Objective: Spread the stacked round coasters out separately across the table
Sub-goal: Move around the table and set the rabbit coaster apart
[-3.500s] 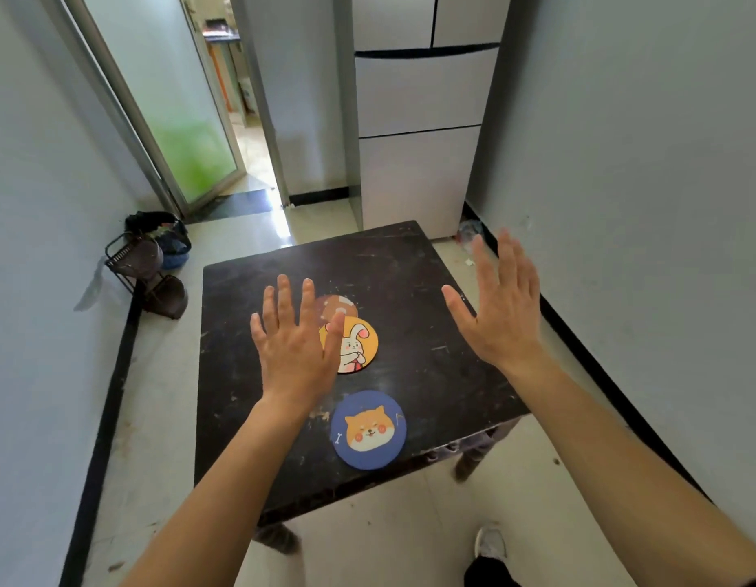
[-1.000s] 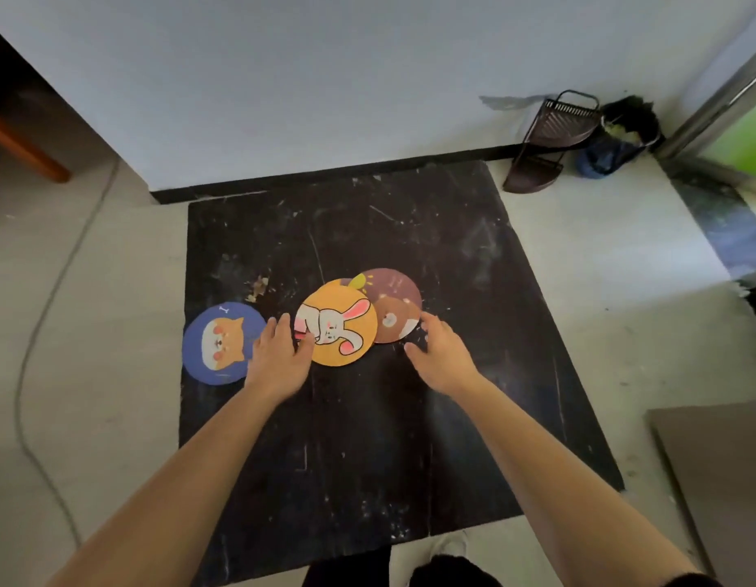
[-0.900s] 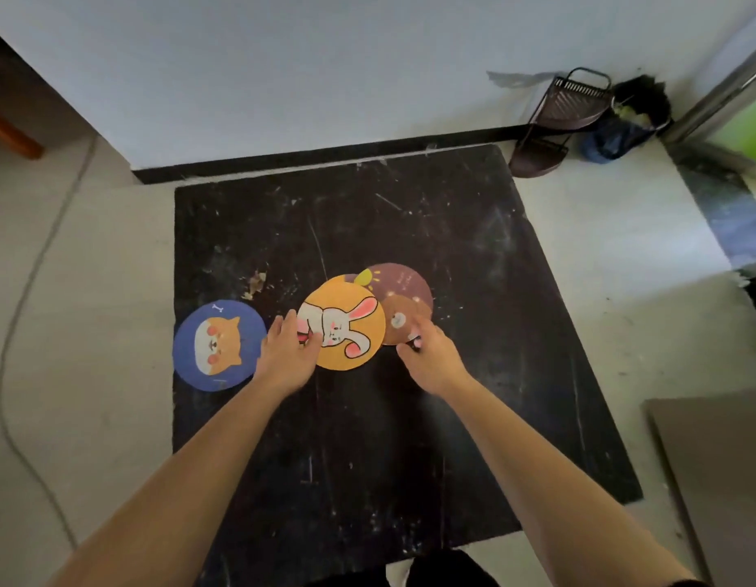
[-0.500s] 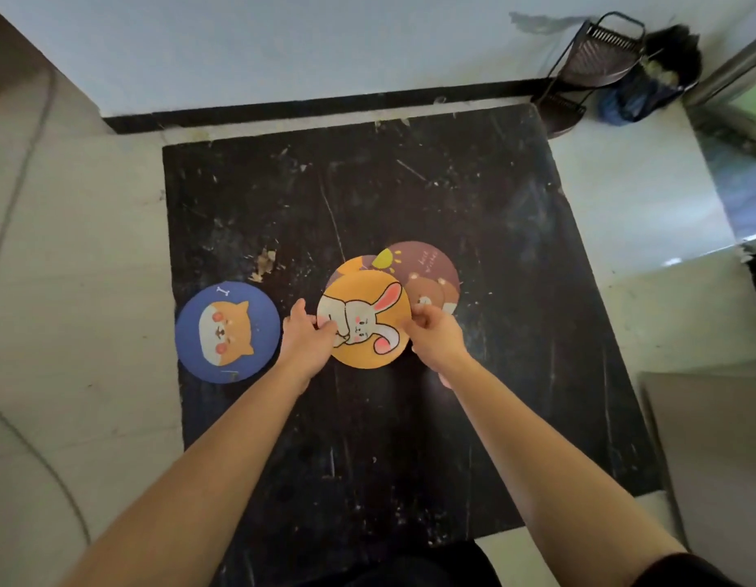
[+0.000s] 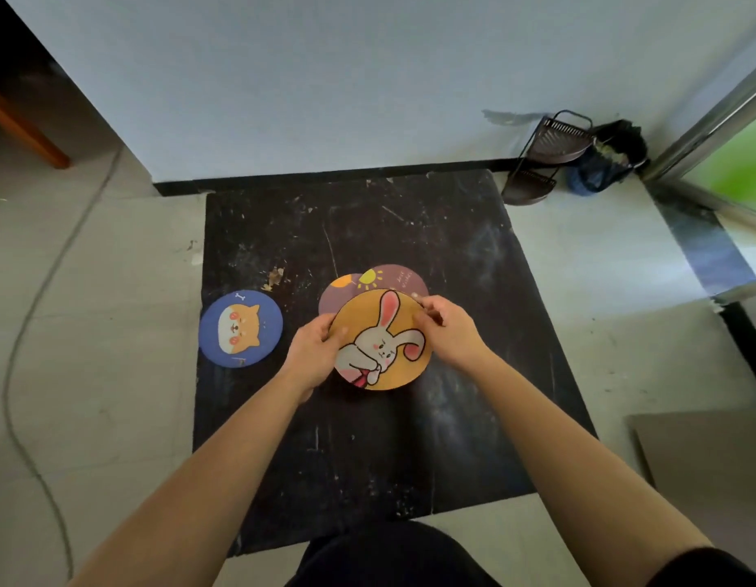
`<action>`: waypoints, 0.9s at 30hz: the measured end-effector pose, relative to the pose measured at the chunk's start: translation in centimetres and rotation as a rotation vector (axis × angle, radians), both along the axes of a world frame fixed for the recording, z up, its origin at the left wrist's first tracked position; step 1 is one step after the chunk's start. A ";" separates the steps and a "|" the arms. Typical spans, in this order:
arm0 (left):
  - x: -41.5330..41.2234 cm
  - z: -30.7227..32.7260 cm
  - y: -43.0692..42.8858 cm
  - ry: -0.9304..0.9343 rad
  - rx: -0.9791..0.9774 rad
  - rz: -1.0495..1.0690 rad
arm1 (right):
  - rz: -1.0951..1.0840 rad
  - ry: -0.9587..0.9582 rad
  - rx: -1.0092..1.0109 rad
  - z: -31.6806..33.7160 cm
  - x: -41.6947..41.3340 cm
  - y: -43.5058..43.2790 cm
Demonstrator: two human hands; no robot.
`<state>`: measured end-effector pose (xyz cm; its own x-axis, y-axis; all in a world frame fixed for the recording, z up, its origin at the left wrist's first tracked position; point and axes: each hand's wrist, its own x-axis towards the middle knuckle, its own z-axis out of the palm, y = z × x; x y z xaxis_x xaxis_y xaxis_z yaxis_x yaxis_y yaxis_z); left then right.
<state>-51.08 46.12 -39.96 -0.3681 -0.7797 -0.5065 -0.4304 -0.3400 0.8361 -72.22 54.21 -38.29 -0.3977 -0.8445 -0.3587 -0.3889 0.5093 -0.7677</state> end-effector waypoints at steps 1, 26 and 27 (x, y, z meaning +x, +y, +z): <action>0.0 0.6 1.1 0.031 0.020 0.036 | -0.047 -0.047 -0.007 0.5 0.1 1.0; 2.8 -7.7 18.8 -0.360 0.294 0.198 | 0.055 -0.131 0.383 -9.5 4.1 16.9; 2.7 -7.7 18.7 -0.350 0.297 0.202 | 0.047 -0.152 0.372 -9.5 4.1 16.9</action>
